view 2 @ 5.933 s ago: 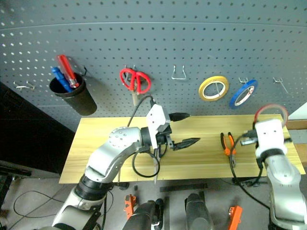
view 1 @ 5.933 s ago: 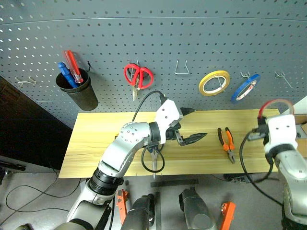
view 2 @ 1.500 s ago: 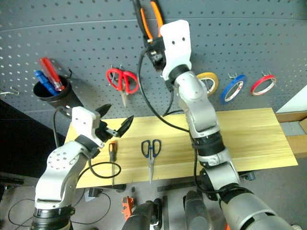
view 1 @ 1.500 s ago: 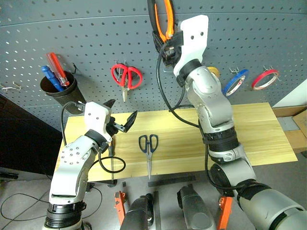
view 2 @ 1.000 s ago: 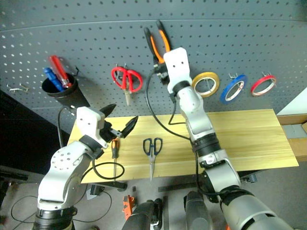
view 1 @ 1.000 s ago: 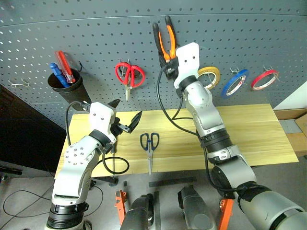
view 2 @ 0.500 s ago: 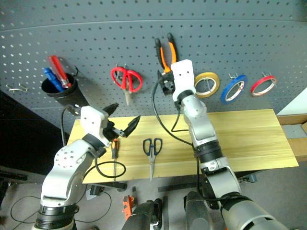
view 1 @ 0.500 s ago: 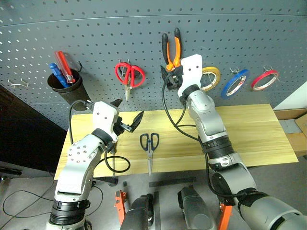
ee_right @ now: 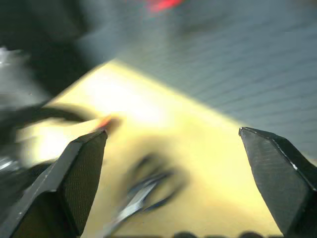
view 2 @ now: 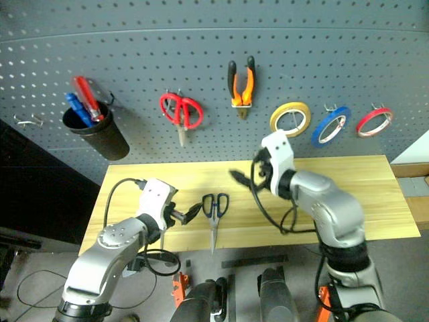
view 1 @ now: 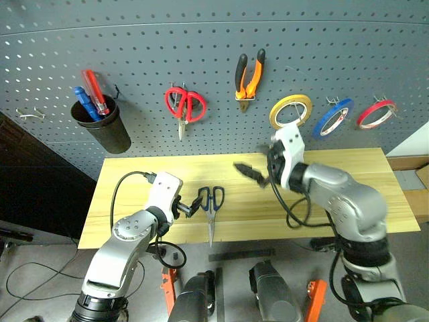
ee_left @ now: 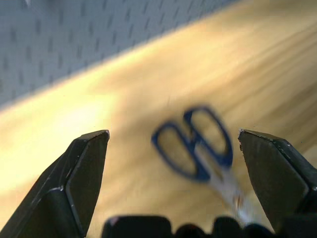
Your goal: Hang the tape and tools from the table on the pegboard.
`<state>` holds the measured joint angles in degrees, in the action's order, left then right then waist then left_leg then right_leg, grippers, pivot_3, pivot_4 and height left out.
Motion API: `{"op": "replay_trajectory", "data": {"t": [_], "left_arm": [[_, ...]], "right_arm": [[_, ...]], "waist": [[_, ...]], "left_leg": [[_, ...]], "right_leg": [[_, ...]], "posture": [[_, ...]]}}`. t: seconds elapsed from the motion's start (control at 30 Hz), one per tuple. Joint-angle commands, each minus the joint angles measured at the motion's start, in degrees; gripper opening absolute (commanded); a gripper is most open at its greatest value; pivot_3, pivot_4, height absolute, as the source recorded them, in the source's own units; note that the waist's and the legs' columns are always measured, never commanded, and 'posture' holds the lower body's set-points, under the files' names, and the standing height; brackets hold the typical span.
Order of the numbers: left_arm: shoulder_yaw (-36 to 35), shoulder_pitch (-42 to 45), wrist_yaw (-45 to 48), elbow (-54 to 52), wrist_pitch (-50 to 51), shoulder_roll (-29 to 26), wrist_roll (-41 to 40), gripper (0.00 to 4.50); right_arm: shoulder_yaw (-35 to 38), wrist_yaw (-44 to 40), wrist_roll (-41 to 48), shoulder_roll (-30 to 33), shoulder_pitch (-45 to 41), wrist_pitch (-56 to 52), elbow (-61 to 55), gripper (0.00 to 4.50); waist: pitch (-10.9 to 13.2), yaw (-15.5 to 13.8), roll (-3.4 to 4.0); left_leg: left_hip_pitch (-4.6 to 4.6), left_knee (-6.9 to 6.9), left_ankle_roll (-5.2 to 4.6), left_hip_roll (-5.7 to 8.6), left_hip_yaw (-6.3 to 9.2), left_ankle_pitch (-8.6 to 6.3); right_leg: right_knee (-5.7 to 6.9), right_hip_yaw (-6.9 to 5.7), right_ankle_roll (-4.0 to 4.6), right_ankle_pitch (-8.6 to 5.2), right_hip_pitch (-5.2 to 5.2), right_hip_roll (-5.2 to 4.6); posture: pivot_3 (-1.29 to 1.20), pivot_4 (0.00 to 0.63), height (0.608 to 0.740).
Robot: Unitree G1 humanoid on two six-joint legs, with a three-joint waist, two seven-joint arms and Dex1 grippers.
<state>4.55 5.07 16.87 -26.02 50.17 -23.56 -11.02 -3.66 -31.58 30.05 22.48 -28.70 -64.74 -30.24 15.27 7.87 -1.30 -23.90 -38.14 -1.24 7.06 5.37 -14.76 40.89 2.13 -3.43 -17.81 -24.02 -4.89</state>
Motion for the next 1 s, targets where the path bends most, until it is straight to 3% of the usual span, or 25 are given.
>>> {"op": "replay_trajectory", "data": {"t": [0.03, 0.53, 0.7, 0.97, 1.0], "left_arm": [[3.4, 0.6, -3.0, 0.5, 4.4, 2.2, 2.0, 4.50], [8.1, 10.8, -12.5, 20.3, 6.9, 18.6, 7.3, 4.50], [1.6, 10.2, -20.5, 22.1, 12.9, 26.8, 8.3, 4.50], [-1.7, 10.7, -22.4, 22.9, 13.8, 28.2, 8.4, 4.50], [-2.2, 10.9, -22.3, 23.2, 13.3, 28.3, 8.2, 4.14]], "right_arm": [[-1.2, -2.9, 3.4, 4.0, 1.9, -1.6, -5.8, 4.44], [-5.9, -2.2, 1.7, 9.8, 3.6, 2.1, -6.5, 4.44], [-5.5, -2.5, 2.8, 10.3, 3.6, 1.7, -6.9, 4.44], [-3.4, -2.2, 4.3, 11.0, 3.4, 1.2, -5.9, 4.44], [-3.2, -2.1, 4.5, 10.9, 3.5, 1.1, -5.9, 4.50]], "waist": [[0.0, -0.3, -0.03], [0.0, -0.8, -0.17], [0.1, -0.9, -0.23], [0.1, -0.9, -0.25], [0.1, -0.9, -0.25]], "left_leg": [[0.01, -0.02, -0.01, 0.02, 0.01, -0.01], [0.00, -0.09, 0.06, -0.01, -0.04, 0.05], [-0.01, -0.11, 0.08, -0.02, -0.08, 0.06], [0.08, -0.17, -0.04, -0.12, -0.09, -0.02], [0.08, -0.20, -0.04, -0.12, -0.09, -0.02]], "right_leg": [[-0.01, -0.02, 0.00, 0.00, 0.03, -0.02], [-0.03, -0.12, 0.01, 0.06, 0.10, -0.05], [-0.08, -0.11, 0.01, 0.06, 0.12, -0.05], [-0.10, -0.24, 0.00, 0.06, 0.30, -0.02], [-0.11, -0.25, 0.00, 0.07, 0.32, -0.02]], "posture": [[-0.18, 0.266, 0.740], [-0.21, 0.272, 0.740], [-0.24, 0.275, 0.740], [-0.24, 0.278, 0.740], [-0.24, 0.279, 0.740]]}}
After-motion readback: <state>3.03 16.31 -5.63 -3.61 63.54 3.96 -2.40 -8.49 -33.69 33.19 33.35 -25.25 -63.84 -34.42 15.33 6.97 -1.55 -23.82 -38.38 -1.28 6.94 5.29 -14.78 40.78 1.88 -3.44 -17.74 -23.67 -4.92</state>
